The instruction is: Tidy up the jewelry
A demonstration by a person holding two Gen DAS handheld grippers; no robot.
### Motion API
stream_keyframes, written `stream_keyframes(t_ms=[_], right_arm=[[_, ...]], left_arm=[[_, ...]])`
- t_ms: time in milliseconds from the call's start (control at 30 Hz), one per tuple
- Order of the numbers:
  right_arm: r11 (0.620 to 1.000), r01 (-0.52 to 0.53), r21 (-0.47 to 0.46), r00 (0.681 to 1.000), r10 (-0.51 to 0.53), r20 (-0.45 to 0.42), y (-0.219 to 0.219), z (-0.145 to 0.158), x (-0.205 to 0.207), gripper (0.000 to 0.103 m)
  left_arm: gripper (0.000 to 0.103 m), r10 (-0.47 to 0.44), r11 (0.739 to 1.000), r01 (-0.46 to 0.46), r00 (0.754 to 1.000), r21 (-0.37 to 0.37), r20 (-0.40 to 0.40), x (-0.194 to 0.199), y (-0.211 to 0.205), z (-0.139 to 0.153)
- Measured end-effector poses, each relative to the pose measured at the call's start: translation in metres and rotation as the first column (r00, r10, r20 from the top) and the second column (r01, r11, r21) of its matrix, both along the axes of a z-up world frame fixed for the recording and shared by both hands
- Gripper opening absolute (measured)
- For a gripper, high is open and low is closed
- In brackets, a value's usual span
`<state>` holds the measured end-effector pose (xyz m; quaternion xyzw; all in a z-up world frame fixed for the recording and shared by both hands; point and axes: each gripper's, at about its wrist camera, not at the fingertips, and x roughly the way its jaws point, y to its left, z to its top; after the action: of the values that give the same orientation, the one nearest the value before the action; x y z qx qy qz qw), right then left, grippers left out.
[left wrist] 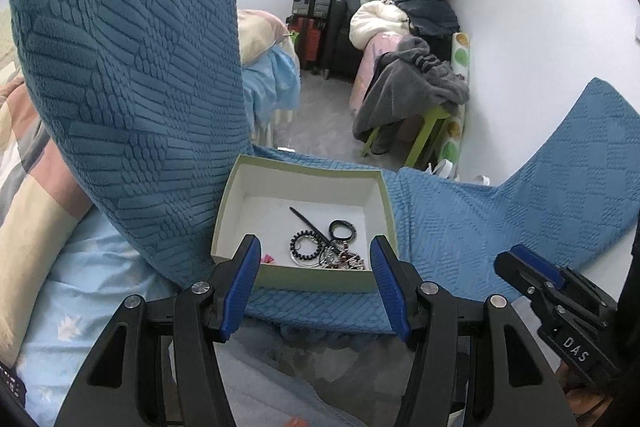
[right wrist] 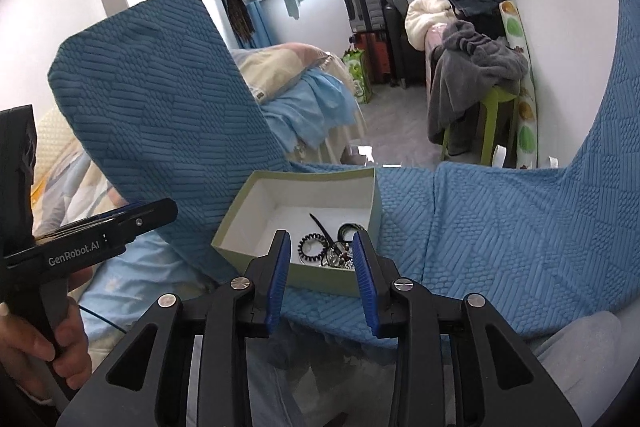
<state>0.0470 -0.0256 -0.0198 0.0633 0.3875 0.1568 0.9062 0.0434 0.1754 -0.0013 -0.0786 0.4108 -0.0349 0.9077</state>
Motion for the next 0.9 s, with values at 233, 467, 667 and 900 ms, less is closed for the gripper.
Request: stream_keyframes(t_ms=[233,467,667,900], right_arm=[[1.0,0.02,-0.007,1.0,-0.02,-0.003,-0.0027,-0.0049,0.0002,0.043],[1.0,0.024,-0.006,1.0,-0.024,-0.004,-0.0041,-0.0052,0.0004,0.044],[0.999,0.035,-0.007,0.999,-0.035,0.001,-0.0053,-0.0045,0.0007,0.045],[0.999,0.034,0.0,0.999,-0.034,0.011,-0.0093,-0.0024,-0.0011,0.05]], left_arm=[[0.057,0.008,1.0,-0.008,1.0,0.015,-0.015,0.0014,-0.0012,-0.0077],[0.058,0.013,1.0,-0.013,1.0,0.024,-0.014,-0.0008,-0.0027,-0.0072],[0.059,0.016,1.0,-0.016,1.0,0.026,-0.014,-0.0019,-0.0036,-0.0068],[0.059,0.018,1.0,-0.018,1.0,0.026,-0.004,-0.0029,-0.0043,-0.006]])
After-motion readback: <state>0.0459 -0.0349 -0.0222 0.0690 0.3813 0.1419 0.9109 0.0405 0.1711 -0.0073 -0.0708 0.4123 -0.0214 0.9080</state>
